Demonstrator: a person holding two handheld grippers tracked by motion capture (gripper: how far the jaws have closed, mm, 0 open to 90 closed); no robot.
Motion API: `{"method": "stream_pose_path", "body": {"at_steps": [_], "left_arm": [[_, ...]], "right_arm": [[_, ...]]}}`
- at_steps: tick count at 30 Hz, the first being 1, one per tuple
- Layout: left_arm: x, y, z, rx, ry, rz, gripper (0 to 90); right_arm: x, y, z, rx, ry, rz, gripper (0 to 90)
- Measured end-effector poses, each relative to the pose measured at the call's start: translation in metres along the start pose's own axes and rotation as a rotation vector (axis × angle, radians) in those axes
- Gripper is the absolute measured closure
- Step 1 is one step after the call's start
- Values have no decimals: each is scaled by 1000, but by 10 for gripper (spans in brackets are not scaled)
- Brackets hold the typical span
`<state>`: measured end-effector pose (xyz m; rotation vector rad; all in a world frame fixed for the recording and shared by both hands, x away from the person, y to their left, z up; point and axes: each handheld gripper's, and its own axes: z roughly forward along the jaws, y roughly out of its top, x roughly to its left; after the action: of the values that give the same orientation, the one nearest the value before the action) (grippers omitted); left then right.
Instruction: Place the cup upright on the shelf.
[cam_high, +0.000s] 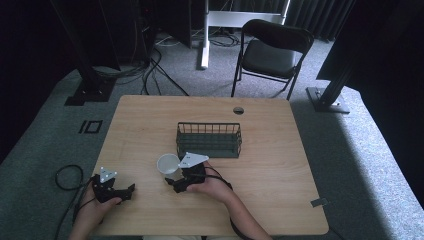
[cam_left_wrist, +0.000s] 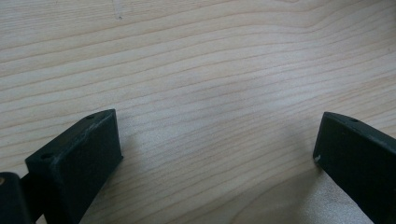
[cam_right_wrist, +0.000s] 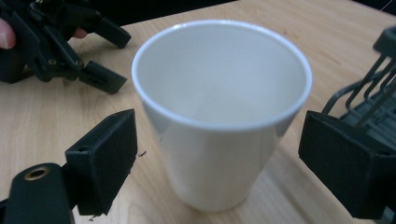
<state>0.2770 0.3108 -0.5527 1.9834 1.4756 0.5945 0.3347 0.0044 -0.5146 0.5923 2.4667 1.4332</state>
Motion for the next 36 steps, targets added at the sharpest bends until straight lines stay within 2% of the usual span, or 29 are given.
{"method": "stream_pose_path", "body": {"at_steps": [6,15,19,21,24,29,36], "left_arm": [[0,0,0,0,0,0,12],[0,0,0,0,0,-1,12],[0,0,0,0,0,-1,12],[0,0,0,-1,0,-2,12],[0,0,0,-1,0,-1,12],[0,0,0,1,0,1,12],[0,0,0,0,0,1,12]], "right_arm": [[3,5,7,-17,8,-10,114],[4,10,14,-35,-10,-8,117],[4,12,15,-38,-15,-3,145],[5,14,16,-46,-29,-7,190],[5,16,16,-46,-41,-6,194],[5,20,15,-52,-38,7,196],[10,37,11,-71,-22,-10,196]]}}
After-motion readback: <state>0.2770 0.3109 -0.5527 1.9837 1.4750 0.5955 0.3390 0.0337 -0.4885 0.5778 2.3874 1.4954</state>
